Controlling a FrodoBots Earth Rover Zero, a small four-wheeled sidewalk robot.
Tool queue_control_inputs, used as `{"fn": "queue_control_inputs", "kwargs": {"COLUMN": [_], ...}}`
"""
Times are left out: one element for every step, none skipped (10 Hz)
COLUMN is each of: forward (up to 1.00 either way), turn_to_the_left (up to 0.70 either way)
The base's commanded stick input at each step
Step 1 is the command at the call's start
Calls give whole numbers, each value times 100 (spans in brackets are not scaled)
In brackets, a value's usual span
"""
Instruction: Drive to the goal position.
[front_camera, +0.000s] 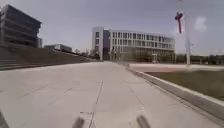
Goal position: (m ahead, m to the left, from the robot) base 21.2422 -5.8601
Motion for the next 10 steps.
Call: {"fn": "queue_control_inputs", "kwargs": {"forward": [70, 70, 70, 70, 70, 70, 70, 70, 70, 70], "turn_to_the_left": [0, 0, 0, 0, 0, 0, 0, 0, 0, 0]}}
